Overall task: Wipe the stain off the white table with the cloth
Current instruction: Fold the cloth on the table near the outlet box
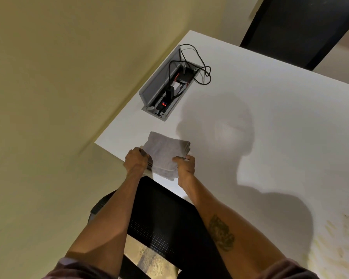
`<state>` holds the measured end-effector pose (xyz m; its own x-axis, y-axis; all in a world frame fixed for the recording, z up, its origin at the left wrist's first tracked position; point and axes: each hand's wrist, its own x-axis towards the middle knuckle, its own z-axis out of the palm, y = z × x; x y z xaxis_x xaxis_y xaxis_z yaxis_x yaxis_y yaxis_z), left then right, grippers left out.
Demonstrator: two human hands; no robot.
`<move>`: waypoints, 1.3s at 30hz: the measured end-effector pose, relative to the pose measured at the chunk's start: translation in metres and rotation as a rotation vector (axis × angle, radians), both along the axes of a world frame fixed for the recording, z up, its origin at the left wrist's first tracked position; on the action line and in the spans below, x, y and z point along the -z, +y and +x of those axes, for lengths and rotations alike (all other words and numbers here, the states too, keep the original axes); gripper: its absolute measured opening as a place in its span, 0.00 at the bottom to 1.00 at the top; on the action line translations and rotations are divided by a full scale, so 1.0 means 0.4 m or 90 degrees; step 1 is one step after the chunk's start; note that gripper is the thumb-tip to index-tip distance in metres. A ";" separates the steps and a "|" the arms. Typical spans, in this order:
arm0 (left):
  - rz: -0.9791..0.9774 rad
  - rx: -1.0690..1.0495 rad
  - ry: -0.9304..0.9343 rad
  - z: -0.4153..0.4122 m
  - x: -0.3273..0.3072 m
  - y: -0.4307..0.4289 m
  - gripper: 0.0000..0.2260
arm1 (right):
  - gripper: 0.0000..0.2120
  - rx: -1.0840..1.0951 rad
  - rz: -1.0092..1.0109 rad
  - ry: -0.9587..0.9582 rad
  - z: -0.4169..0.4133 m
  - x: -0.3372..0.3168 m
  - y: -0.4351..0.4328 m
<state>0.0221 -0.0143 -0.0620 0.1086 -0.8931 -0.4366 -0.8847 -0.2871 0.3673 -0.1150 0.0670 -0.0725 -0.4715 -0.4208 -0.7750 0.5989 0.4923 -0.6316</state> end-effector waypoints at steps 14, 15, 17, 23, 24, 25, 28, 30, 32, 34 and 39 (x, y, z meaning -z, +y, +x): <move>-0.201 0.153 0.056 -0.194 -0.159 0.129 0.15 | 0.16 -0.092 -0.085 0.073 -0.128 -0.124 0.103; -0.218 0.158 0.071 -0.225 -0.174 0.153 0.16 | 0.13 -0.071 -0.062 0.080 -0.149 -0.135 0.117; -0.247 0.181 0.106 -0.282 -0.197 0.209 0.13 | 0.09 -0.054 -0.005 0.108 -0.197 -0.158 0.149; -0.302 0.366 0.092 -0.445 -0.225 0.402 0.11 | 0.17 0.055 -0.013 0.056 -0.361 -0.203 0.283; -0.310 0.410 0.086 -0.472 -0.227 0.437 0.12 | 0.16 0.087 -0.039 0.055 -0.386 -0.210 0.313; -0.315 0.449 0.093 -0.499 -0.228 0.472 0.12 | 0.17 0.108 -0.056 0.068 -0.409 -0.217 0.344; -0.341 0.535 0.174 -0.574 -0.225 0.575 0.12 | 0.21 0.106 -0.038 0.191 -0.479 -0.225 0.449; -0.369 0.607 0.206 -0.615 -0.222 0.644 0.08 | 0.21 0.109 -0.010 0.260 -0.525 -0.226 0.529; -0.418 0.683 0.263 -0.658 -0.214 0.711 0.08 | 0.20 0.129 0.022 0.287 -0.567 -0.225 0.616; -0.439 0.726 0.310 -0.695 -0.198 0.777 0.09 | 0.18 0.145 0.059 0.323 -0.606 -0.224 0.704; -0.350 0.746 0.342 -0.766 -0.149 0.928 0.10 | 0.15 0.209 0.107 0.407 -0.699 -0.230 0.928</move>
<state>-0.2844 0.3571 -0.0023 -0.8763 -0.4147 0.2451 -0.2235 0.8007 0.5558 -0.3947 0.4383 0.0195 -0.9339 -0.0800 -0.3486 0.2728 0.4711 -0.8388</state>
